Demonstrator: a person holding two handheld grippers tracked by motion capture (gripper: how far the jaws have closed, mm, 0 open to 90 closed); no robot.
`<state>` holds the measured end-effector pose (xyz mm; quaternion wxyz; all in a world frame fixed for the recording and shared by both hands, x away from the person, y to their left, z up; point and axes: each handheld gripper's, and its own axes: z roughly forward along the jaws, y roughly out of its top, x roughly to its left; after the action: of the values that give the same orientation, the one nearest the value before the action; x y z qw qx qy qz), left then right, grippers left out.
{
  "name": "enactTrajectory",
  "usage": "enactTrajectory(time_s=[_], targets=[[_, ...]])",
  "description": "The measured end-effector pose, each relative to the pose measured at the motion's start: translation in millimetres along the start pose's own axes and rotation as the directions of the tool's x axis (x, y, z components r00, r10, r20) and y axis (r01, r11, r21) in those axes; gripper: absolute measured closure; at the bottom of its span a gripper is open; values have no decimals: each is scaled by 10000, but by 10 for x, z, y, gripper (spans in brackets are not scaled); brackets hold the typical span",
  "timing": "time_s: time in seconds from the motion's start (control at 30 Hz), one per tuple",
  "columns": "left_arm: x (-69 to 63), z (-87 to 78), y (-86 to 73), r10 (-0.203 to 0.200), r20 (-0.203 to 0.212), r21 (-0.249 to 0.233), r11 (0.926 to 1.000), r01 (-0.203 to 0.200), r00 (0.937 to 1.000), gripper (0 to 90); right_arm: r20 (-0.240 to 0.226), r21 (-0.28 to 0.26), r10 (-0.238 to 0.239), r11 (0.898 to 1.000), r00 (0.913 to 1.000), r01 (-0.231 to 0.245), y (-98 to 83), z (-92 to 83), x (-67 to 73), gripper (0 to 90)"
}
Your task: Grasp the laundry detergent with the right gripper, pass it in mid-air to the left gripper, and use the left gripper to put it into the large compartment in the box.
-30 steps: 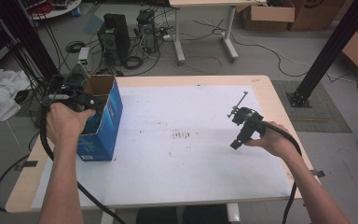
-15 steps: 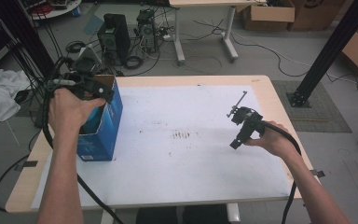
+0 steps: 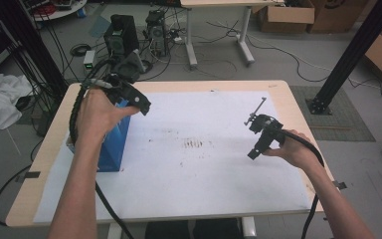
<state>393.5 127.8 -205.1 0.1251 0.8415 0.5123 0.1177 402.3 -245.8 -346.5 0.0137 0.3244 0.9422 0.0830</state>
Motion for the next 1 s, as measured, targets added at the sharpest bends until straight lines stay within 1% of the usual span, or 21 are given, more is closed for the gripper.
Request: enactTrajectory(time_s=[0.07, 0.1, 0.13, 0.2, 0.23, 0.27, 0.3, 0.4, 0.47, 0.53, 0.57, 0.6, 0.67, 0.73, 0.77, 0.8, 0.87, 0.9, 0.93, 0.97, 1.0], targets=[[-104, 116, 38, 565, 397, 269, 9980, -575, 9976, 167, 31, -12, 40, 10000, 10000, -40, -10, -19, -2, 179], [-104, 116, 38, 565, 397, 269, 9980, -575, 9976, 167, 48, 47, 54, 10000, 10000, -54, -14, -27, -2, 179], [-166, 192, 52, 821, 641, 421, 9955, -849, 9946, 167, 79, 75, 31, 10000, 10000, -31, -16, -31, -3, 178], [-212, 266, 66, 1081, 775, 566, 9920, -1127, 9911, 166, 115, 82, 26, 10000, 9999, -27, -22, -45, -5, 178], [-236, 304, 74, 1183, 796, 653, 9902, -1236, 9898, 167, 132, 75, 50, 10000, 9999, -51, -26, -59, -6, 177], [-236, 304, 74, 1183, 796, 653, 9902, -1236, 9898, 167, 148, 54, 48, 10000, 9999, -49, -30, -69, -8, 177], [-287, 384, 89, 1373, 887, 889, 9854, -1451, 9866, 166, 154, 60, 69, 10000, 9999, -70, -32, -79, -9, 177], [-354, 495, 110, 1714, 1007, 1145, 9765, -1825, 9800, 166, 208, 21, 110, 9999, 9997, -111, -37, -99, -17, 177], [-368, 522, 113, 1746, 1037, 1170, 9755, -1864, 9792, 166, 202, 27, 125, 9999, 9997, -125, -39, -106, -20, 176], [-421, 643, 117, 1886, 1139, 1383, 9692, -2036, 9754, 167, 213, 14, 103, 9999, 9997, -103, -46, -113, -35, 177], [-421, 643, 117, 1886, 1139, 1383, 9692, -2036, 9754, 167, 215, 19, 97, 10000, 9997, -97, -46, -113, -38, 177], [-438, 708, 115, 1938, 1178, 1491, 9662, -2103, 9739, 167, 215, 60, 203, 9998, 9996, -204, -46, -117, -35, 177], [-449, 761, 116, 1957, 1197, 1588, 9640, -2134, 9733, 168, 223, 15, 142, 9999, 9997, -142, -48, -113, -47, 177], [-454, 784, 118, 1955, 1203, 1607, 9637, -2134, 9733, 166, 222, 34, 148, 9999, 9996, -149, -48, -112, -50, 177], [-461, 809, 117, 1927, 1297, 1597, 9641, -2123, 9727, 166, 199, 50, 251, 9997, 9995, -252, -47, -109, -52, 177], [-475, 844, 116, 1989, 1292, 1661, 9615, -2190, 9715, 166, 190, 52, 273, 9996, 9994, -274, -46, -109, -52, 177], [-490, 879, 112, 1995, 1339, 1714, 9601, -2209, 9707, 165, 211, 10, 167, 9999, 9996, -167, -49, -103, -66, 177], [-492, 893, 112, 2040, 1365, 1760, 9580, -2264, 9694, 165, 220, 35, 188, 9998, 9996, -189, -50, -104, -67, 177], [-501, 911, 111, 1987, 1360, 1770, 9590, -2211, 9706, 164, 210, 57, 214, 9998, 9996, -215, -51, -106, -68, 177], [-506, 926, 112, 2044, 1320, 1844, 9564, -2266, 9700, 164, 208, 54, 234, 9997, 9995, -235, -51, -104, -69, 178], [-509, 932, 112, 2048, 1324, 1863, 9559, -2272, 9698, 164, 214, 62, 254, 9997, 9994, -255, -51, -106, -69, 178]])
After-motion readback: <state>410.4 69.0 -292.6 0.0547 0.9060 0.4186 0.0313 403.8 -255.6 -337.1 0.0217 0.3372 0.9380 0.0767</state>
